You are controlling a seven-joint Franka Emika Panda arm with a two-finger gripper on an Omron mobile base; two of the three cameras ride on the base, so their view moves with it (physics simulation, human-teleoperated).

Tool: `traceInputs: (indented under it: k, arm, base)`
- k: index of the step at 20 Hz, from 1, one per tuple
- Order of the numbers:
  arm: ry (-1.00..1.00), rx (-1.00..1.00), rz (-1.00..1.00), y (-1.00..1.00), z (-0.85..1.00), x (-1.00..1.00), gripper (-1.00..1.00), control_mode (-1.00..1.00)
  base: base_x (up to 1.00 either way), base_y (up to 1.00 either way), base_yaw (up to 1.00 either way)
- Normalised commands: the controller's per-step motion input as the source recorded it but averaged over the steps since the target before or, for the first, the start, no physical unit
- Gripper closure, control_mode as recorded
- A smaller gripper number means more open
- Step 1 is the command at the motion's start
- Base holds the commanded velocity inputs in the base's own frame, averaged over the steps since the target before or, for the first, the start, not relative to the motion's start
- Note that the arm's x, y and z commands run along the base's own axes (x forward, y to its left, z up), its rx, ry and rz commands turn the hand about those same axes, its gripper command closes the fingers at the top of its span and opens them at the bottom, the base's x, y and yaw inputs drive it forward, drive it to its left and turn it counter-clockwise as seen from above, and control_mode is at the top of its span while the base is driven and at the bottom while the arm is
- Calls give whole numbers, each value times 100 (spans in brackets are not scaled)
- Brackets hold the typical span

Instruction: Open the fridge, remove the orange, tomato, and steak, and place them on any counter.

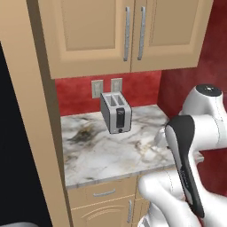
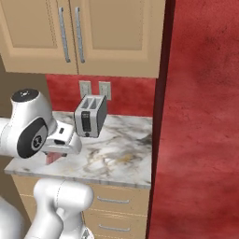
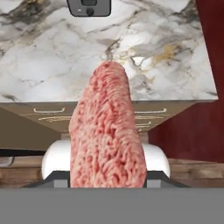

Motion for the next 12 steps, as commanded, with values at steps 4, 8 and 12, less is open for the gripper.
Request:
traceInputs:
  k: [4,8,12]
  arm:
    - [1,0,0,0,-68,63,100,-100]
    - [0,0,0,-5,-50,73,100,-100]
    - [0,0,0,-26,-41,77,100,-100]
  base:
    - [0,0,0]
    - [0,0,0]
    - [0,0,0]
